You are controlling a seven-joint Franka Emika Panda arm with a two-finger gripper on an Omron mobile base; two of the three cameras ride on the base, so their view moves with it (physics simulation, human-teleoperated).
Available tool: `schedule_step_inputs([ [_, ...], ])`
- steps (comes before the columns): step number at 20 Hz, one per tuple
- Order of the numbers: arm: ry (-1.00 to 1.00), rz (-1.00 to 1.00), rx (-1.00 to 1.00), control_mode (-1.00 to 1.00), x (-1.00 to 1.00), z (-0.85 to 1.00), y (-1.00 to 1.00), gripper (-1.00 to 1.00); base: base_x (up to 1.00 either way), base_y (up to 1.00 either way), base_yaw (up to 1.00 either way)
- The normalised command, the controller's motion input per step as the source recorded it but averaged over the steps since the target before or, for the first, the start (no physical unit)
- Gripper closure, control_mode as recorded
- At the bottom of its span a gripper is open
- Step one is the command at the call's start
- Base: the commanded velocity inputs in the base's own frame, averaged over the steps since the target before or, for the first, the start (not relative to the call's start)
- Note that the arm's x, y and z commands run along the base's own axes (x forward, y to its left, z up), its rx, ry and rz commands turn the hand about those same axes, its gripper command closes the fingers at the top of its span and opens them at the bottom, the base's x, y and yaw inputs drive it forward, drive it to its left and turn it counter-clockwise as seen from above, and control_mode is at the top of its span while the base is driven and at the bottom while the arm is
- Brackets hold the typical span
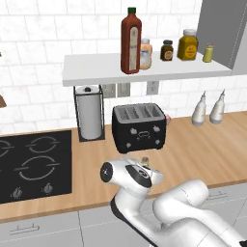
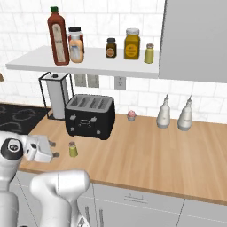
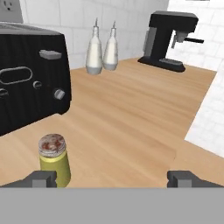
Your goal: Put the shaker and condiment bottle from the counter next to their counterparts in the cabinet.
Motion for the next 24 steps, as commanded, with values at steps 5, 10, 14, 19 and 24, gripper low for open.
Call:
schedule_step_inputs([
  [5,0.01,-0.01,0.00,-1.00,0.20,-0.13,0.00,-1.00,0.00,0.00,0.00],
  [10,0.00,-0.02,0.00,-1.00,0.26,-0.17,0.00,-1.00,0.00,0.00,0.00],
  [14,0.00,-0.01,0.00,-1.00,0.18,-0.16,0.00,-1.00,0.00,0.00,0.00],
  [19,0.00,-0.01,0.00,-1.00,0.20,-0.19,0.00,-1.00,0.00,0.00,0.00],
  [24,0.00,-0.02,0.00,-1.00,0.19,-0.18,0.00,-1.00,0.00,0.00,0.00],
])
